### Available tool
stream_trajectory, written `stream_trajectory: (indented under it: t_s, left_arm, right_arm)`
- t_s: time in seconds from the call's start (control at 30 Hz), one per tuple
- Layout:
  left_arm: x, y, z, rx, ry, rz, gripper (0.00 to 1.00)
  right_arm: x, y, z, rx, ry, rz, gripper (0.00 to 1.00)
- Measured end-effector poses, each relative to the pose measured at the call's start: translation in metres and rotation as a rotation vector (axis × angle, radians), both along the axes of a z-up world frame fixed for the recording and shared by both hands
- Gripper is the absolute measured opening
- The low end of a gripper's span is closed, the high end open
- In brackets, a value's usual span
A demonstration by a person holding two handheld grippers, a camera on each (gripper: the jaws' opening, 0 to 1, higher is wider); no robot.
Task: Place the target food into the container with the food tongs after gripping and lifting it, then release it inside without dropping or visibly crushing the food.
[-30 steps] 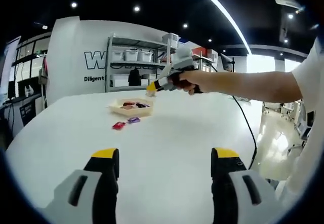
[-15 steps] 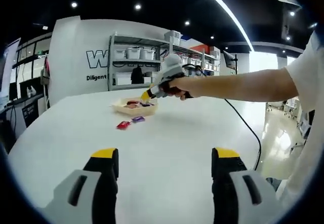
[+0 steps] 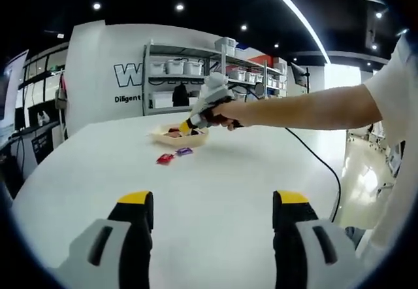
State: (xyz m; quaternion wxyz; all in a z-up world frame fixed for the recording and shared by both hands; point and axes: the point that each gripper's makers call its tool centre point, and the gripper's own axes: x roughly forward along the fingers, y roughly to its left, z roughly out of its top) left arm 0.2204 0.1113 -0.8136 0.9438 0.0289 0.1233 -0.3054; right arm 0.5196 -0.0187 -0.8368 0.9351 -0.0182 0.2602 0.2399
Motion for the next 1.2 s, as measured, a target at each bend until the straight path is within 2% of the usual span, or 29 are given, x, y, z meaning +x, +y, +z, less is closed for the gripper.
stream_trajectory:
  t_s: [0.8, 1.03, 1.2]
  left_arm:
    - [-0.004, -0.004, 0.000, -0.002, -0.010, -0.011, 0.73]
    - [-0.005, -0.004, 0.002, 0.002, -0.016, -0.012, 0.73]
    - [-0.005, -0.005, 0.004, -0.008, -0.019, -0.014, 0.73]
  right_arm:
    - [-0.007, -0.008, 0.012, -0.004, -0.034, 0.001, 0.17]
    - [-0.020, -0.006, 0.019, 0.007, -0.040, 0.026, 0.16]
    - [-0.036, 0.006, 0.029, 0.018, -0.060, 0.093, 0.16]
